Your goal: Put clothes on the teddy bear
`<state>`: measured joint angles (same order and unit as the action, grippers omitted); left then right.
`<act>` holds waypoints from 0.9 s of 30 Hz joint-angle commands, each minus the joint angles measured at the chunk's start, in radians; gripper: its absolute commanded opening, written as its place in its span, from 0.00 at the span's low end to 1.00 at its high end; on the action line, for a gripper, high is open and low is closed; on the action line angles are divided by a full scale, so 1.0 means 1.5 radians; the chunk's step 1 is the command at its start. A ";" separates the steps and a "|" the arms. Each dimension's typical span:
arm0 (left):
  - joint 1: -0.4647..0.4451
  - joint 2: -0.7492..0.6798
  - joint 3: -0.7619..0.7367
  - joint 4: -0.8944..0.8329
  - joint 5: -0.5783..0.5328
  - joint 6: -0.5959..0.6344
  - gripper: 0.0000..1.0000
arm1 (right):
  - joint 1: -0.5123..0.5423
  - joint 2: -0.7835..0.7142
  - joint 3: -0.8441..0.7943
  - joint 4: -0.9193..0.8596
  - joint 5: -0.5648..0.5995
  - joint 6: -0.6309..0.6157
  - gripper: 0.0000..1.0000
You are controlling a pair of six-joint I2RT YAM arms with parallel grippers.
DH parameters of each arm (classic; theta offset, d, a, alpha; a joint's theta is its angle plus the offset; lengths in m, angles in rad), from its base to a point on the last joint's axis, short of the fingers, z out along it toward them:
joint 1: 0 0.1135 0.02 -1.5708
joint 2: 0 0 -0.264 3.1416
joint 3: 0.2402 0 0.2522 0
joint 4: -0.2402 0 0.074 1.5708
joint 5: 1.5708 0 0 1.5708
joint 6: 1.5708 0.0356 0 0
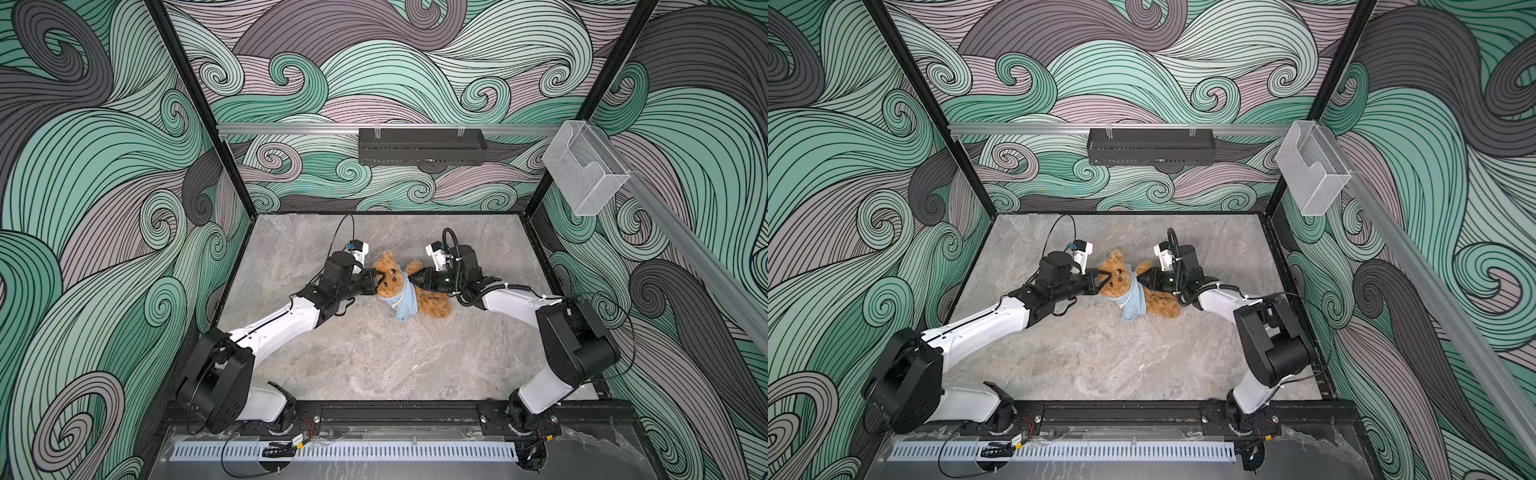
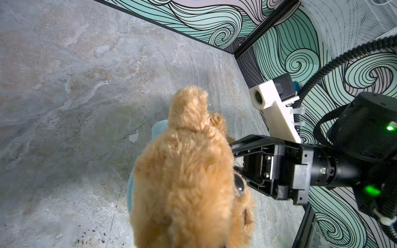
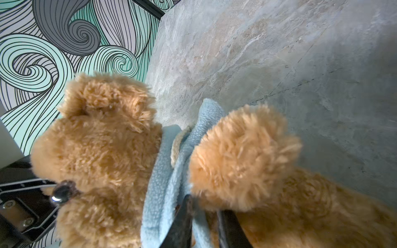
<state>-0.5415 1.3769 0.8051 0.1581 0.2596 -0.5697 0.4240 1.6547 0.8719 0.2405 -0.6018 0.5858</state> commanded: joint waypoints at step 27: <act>-0.001 -0.138 -0.104 0.011 -0.005 0.269 0.00 | -0.047 -0.087 -0.083 -0.112 0.481 -0.044 0.00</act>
<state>-0.5575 1.2362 0.6640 0.2043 0.2840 -0.2409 0.4377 1.4944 0.7753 0.1341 -0.1661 0.5121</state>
